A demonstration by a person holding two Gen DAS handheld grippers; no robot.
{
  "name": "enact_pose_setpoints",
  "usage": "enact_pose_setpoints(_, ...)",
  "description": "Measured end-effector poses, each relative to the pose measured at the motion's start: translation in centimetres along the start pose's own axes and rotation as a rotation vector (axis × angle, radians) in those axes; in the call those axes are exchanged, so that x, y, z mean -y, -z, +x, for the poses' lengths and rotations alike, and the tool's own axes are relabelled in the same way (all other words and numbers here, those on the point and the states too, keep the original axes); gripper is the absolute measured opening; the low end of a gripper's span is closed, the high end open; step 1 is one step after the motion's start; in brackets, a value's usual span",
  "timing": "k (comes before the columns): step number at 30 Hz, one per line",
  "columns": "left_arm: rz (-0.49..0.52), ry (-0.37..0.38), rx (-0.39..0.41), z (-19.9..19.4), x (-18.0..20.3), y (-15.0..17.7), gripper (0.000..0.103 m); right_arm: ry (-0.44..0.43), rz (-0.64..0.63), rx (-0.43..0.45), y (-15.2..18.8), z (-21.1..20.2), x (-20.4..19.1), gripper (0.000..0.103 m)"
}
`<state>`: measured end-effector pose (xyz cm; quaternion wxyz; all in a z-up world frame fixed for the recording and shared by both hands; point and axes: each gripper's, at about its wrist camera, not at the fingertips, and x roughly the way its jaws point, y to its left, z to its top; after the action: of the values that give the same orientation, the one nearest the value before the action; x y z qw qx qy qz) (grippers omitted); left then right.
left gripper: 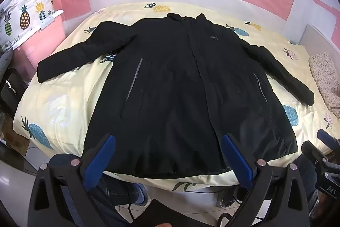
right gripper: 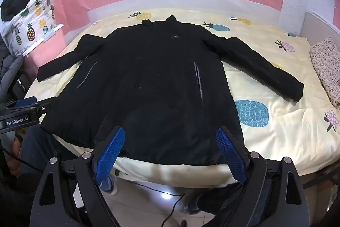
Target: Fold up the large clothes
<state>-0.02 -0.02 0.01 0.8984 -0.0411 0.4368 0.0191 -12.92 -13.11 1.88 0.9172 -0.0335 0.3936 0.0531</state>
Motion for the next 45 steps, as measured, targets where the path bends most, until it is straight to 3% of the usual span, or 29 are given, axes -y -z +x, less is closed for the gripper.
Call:
enact_pose_setpoints(23,0.001,-0.010,-0.005,-0.1,1.8,1.1,0.100,-0.010,0.005,-0.008,0.3,0.5,-0.4,0.088)
enact_pose_setpoints(25,0.001,0.006,-0.015,0.3,0.3,0.3,0.100,-0.011,0.005,-0.011,0.3,0.6,-0.4,0.088)
enact_pose_setpoints(45,0.003,0.004,-0.020,0.3,0.3,0.7,0.100,-0.015,0.007,-0.015,0.5,0.7,-0.5,0.088)
